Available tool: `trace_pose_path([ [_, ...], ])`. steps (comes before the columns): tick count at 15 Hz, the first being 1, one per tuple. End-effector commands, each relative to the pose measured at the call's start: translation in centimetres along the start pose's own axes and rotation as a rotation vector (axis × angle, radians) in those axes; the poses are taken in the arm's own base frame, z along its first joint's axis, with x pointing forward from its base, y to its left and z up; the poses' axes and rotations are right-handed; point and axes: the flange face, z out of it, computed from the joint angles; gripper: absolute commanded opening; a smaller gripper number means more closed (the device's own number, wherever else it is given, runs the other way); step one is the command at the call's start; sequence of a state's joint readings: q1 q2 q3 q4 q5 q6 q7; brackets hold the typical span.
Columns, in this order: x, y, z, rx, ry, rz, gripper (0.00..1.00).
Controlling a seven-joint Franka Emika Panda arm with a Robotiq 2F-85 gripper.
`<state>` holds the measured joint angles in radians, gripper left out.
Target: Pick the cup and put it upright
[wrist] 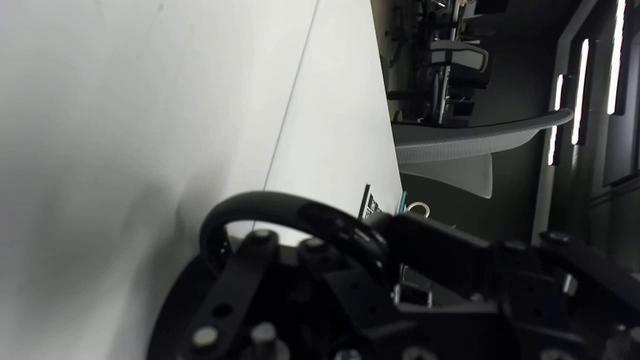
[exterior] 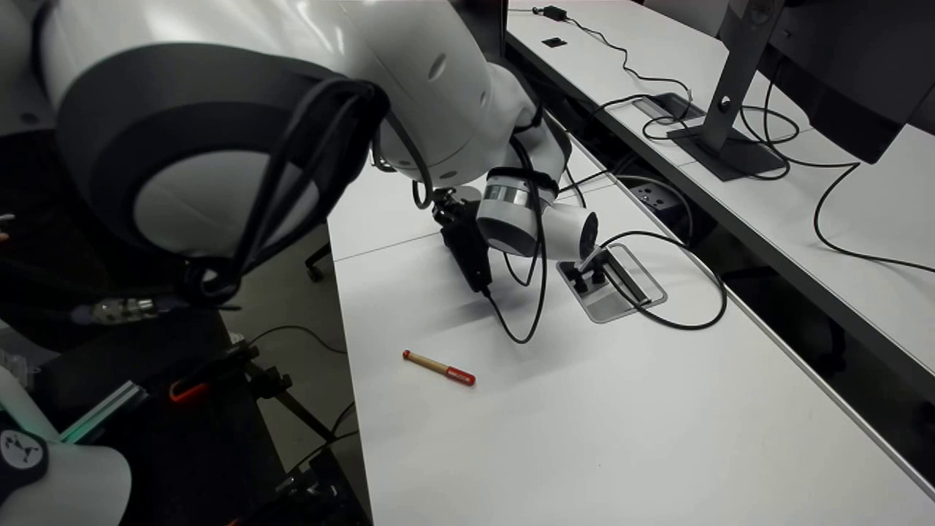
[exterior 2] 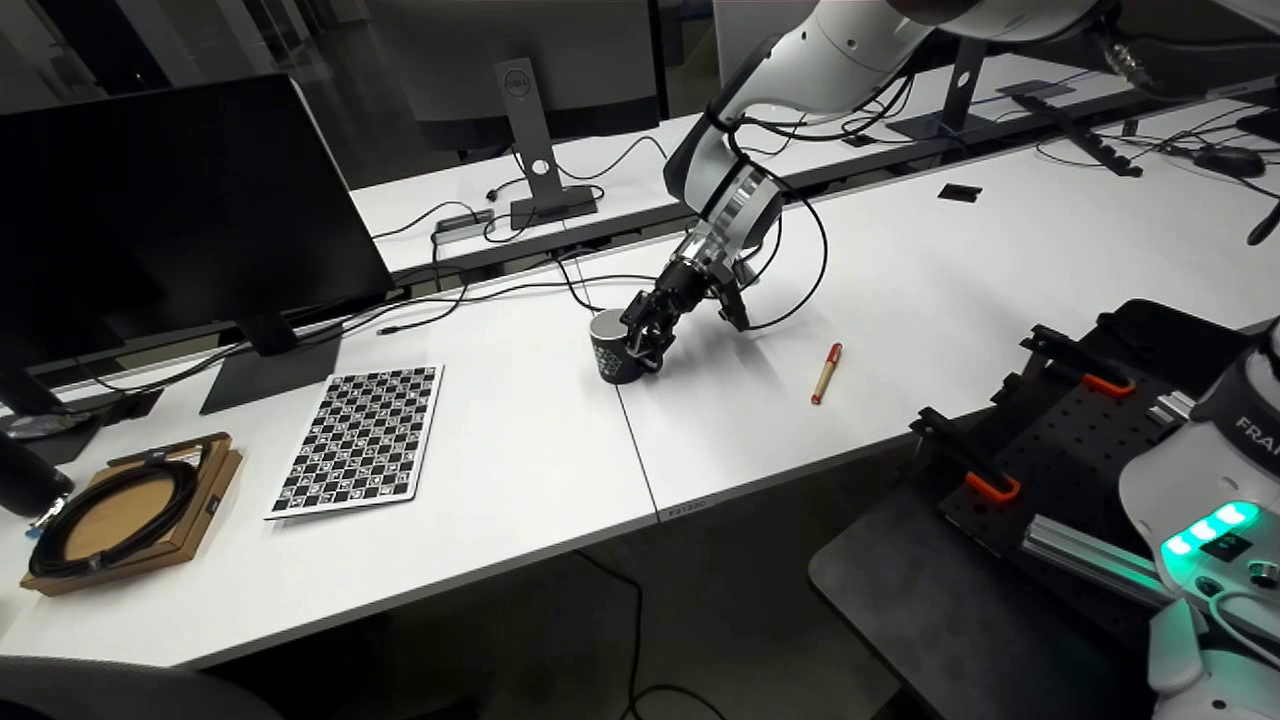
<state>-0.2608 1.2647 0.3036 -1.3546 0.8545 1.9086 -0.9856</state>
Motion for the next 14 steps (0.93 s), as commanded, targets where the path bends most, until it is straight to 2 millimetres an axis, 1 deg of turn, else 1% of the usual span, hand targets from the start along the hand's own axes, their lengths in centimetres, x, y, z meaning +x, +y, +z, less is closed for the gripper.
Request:
trace_pose_path([
  [1, 0.7, -0.1, 0.0, -0.028, -0.007, -0.026, 0.4],
  [2, 0.7, -0.1, 0.0, -0.032, -0.009, -0.025, 0.47],
  [3, 0.8, -0.1, 0.1, -0.037, -0.012, -0.027, 0.56],
  [5, 0.8, -0.2, 0.3, -0.043, -0.016, -0.028, 0.69],
  [8, 0.9, -0.2, 0.4, -0.058, -0.021, -0.029, 0.92],
  [9, 0.9, -0.2, 0.4, -0.069, -0.024, -0.027, 0.98],
  [10, 0.9, -0.2, 0.3, -0.079, -0.024, -0.027, 1.0],
  [14, 1.3, -0.5, -0.7, -0.109, -0.009, -0.033, 1.0],
])
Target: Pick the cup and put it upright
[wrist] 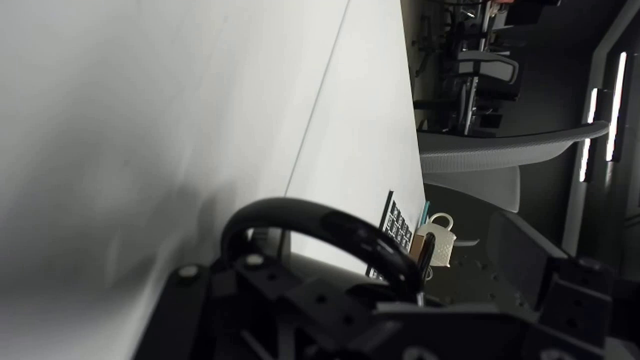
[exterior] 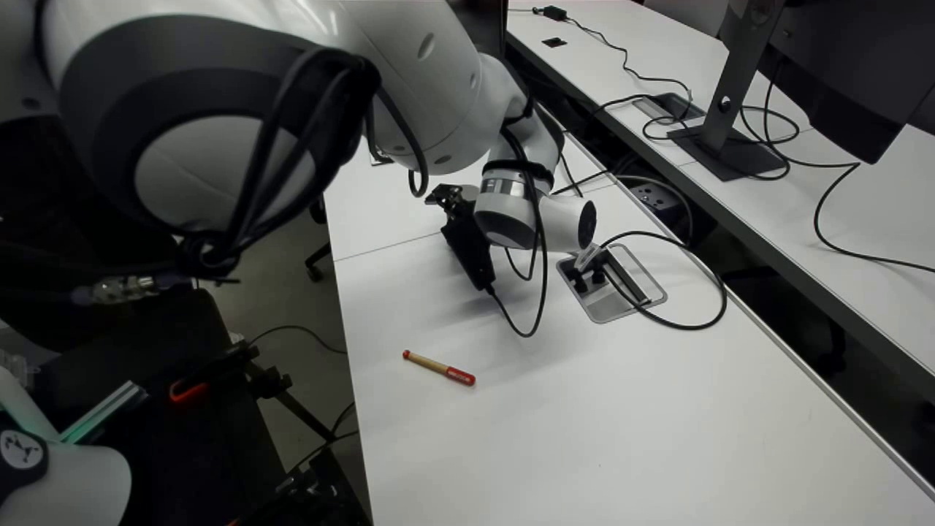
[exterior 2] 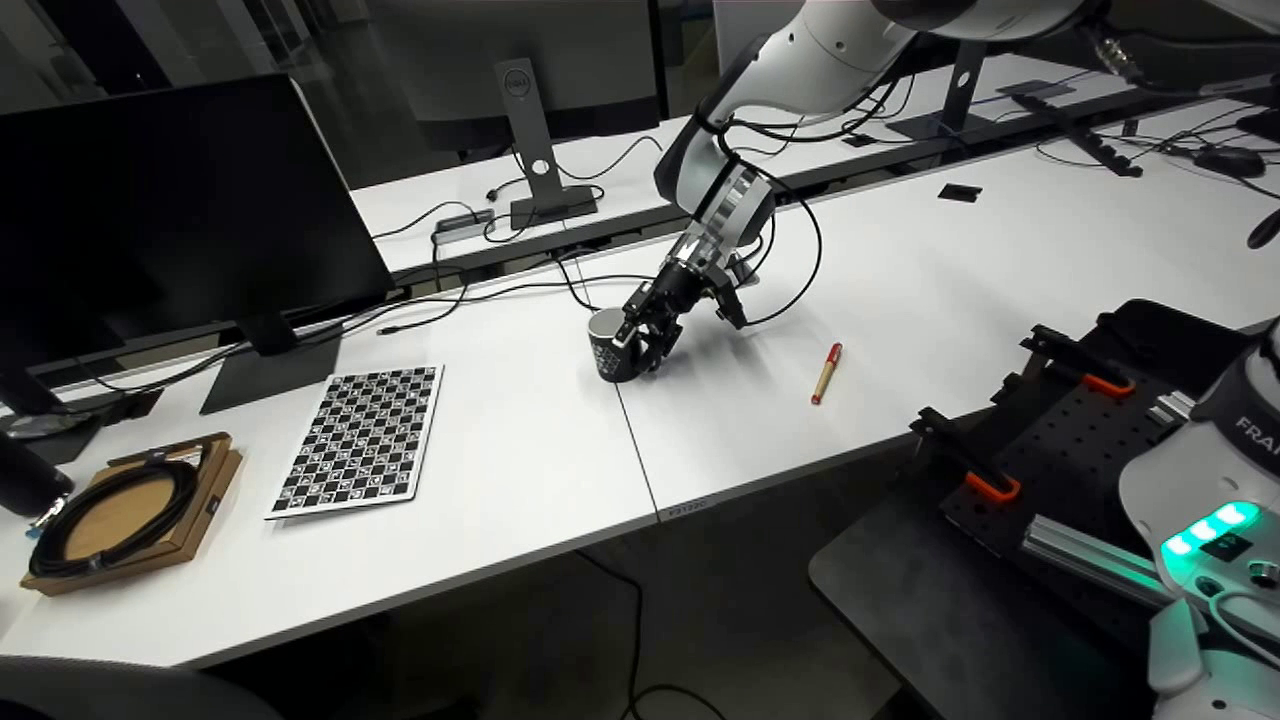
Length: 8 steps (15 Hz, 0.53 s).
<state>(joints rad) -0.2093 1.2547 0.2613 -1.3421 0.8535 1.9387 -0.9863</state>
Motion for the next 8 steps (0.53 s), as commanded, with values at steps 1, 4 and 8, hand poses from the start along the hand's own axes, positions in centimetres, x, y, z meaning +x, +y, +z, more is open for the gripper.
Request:
trace_pose_path([
  [1, 0.67, -0.43, -1.34, -0.044, 0.013, -0.015, 1.0],
  [4, 0.66, -0.51, -1.85, -0.043, 0.018, -0.001, 1.0],
  [8, 0.66, -0.66, -2.27, -0.05, 0.021, -0.008, 1.0],
])
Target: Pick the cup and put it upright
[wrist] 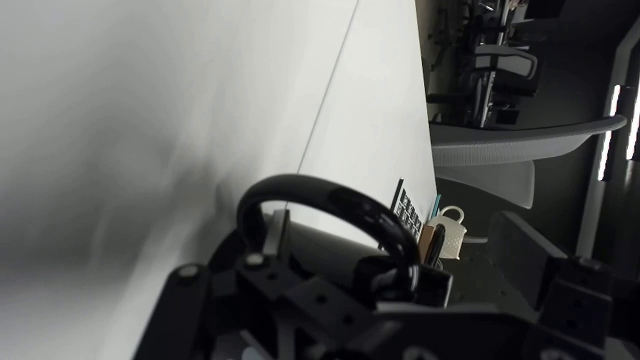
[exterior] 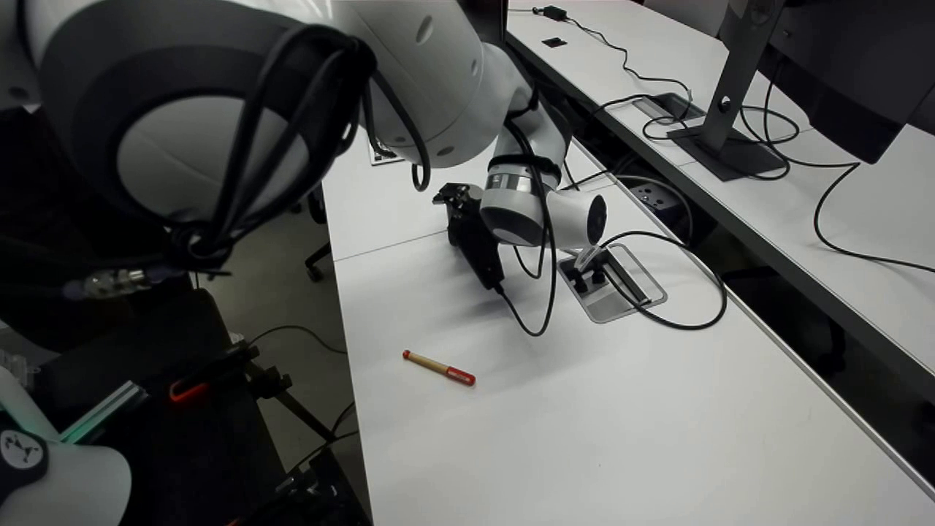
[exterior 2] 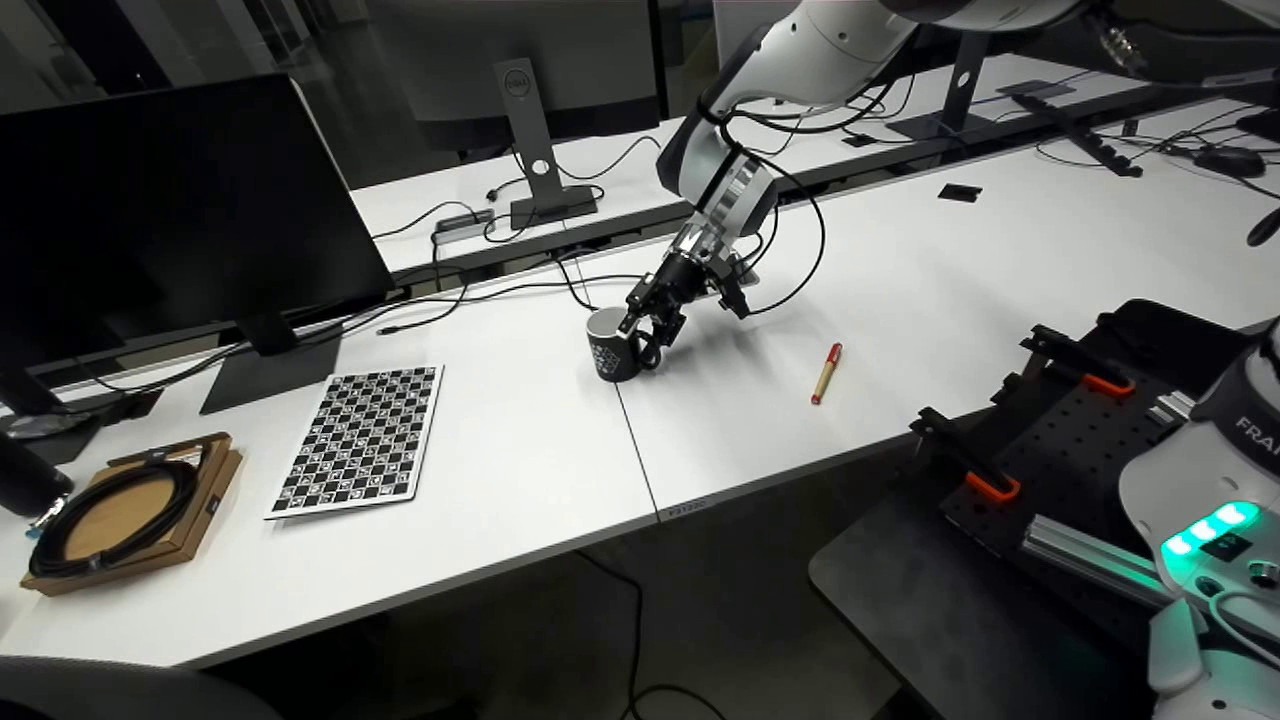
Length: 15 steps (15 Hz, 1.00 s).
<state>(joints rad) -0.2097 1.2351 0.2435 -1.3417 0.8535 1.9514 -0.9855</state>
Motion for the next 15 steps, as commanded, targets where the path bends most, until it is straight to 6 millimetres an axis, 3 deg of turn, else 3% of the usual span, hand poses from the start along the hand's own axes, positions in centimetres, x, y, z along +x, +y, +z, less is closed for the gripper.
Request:
trace_pose_path([
  [1, 0.3, -0.6, -0.8, -0.017, 0.008, -0.004, 1.0],
  [9, 1.3, -1.0, -4.3, -0.248, 0.019, -0.024, 1.0],
  [15, 2.5, -3.0, -6.3, -0.403, 0.007, -0.065, 1.0],
])
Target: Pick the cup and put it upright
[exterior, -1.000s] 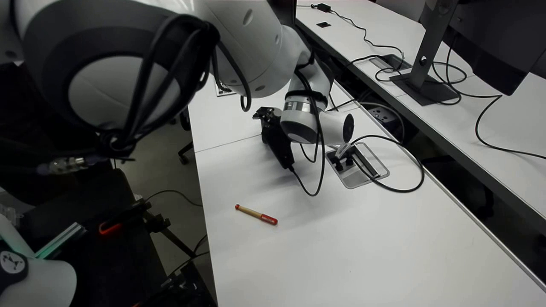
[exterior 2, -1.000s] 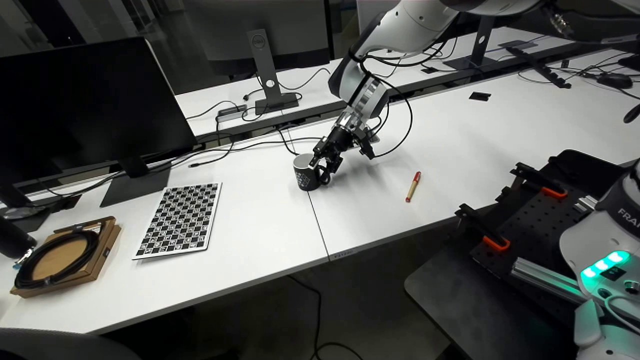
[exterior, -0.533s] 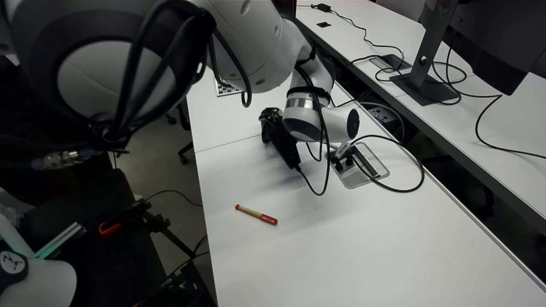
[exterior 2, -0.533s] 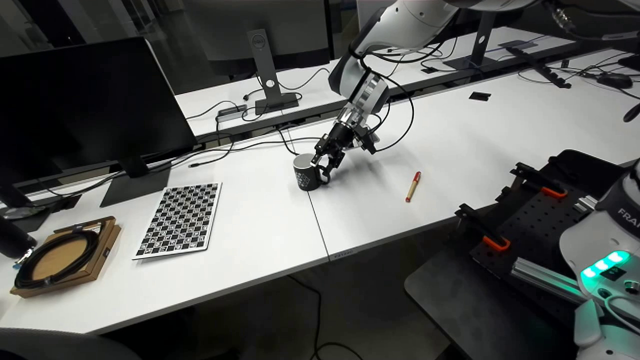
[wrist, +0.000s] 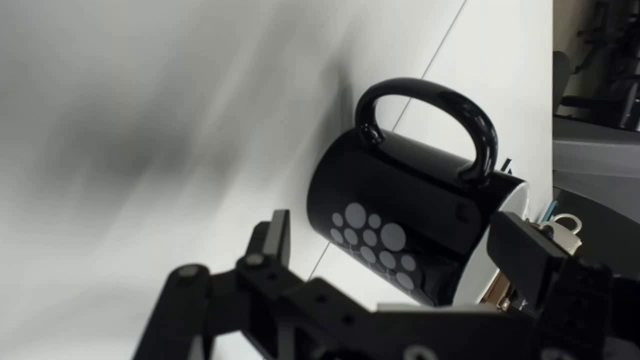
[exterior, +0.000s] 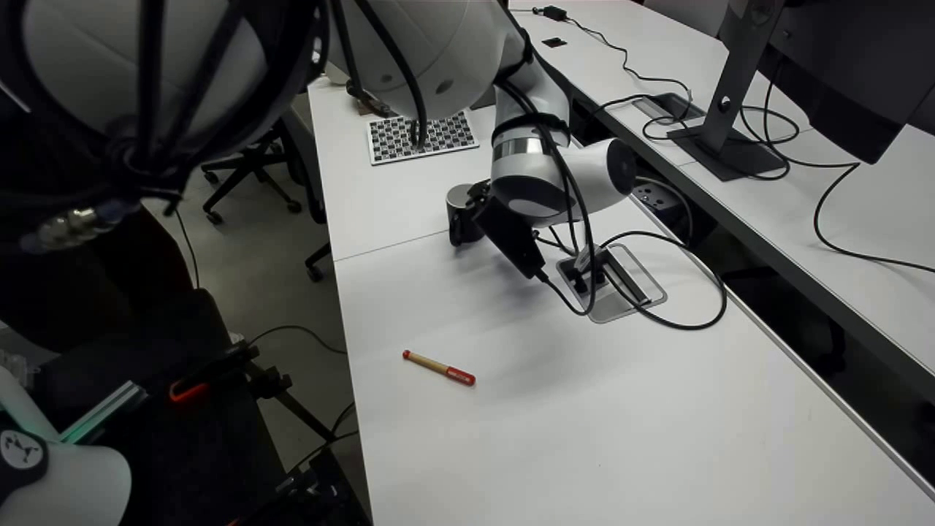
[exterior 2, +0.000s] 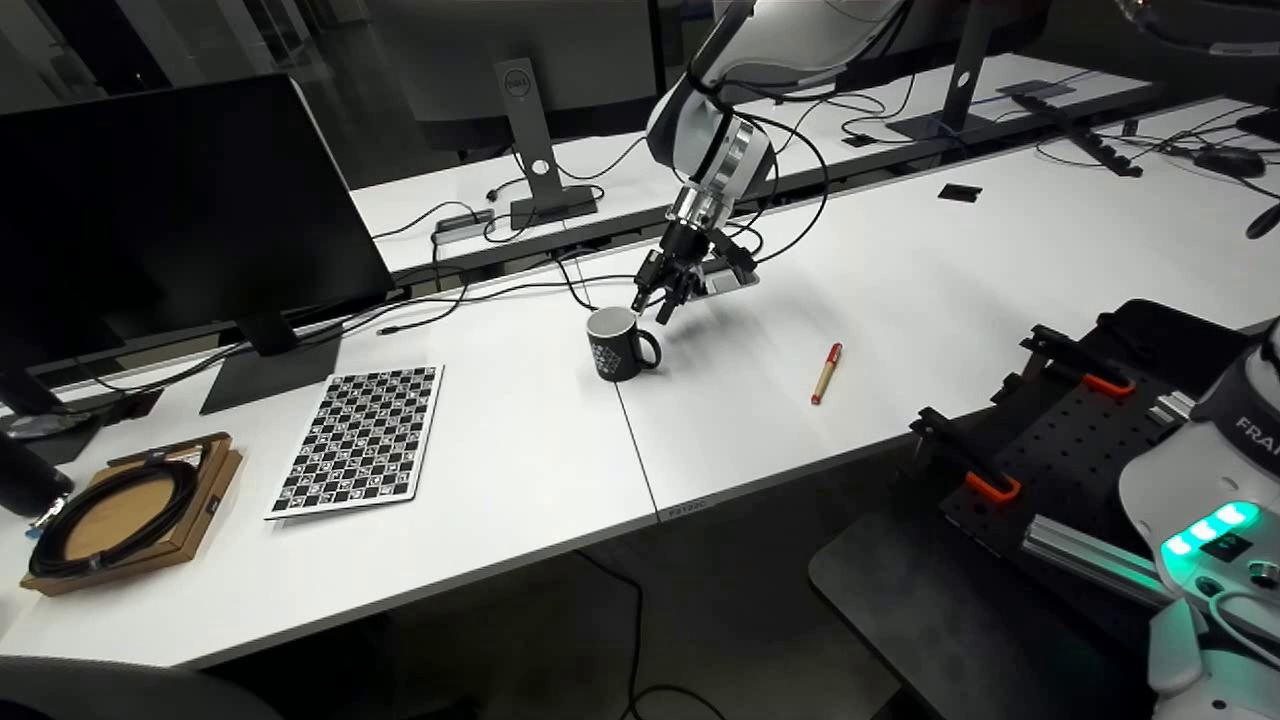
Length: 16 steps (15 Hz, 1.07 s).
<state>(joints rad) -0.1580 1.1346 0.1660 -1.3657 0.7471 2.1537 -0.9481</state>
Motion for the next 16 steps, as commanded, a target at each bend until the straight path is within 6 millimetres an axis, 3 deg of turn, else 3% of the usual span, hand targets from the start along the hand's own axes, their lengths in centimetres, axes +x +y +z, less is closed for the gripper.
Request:
trace_pose_path([
  [1, 0.3, -1.7, -1.3, -0.125, -0.026, -0.014, 1.0],
  [8, 0.8, -5.6, -2.3, -0.481, 0.033, -0.059, 1.0],
  [11, 0.2, -7.5, -3.4, -0.625, 0.064, -0.077, 1.0],
  [16, -1.2, -10.4, -5.4, -0.723, 0.074, -0.102, 1.0],
])
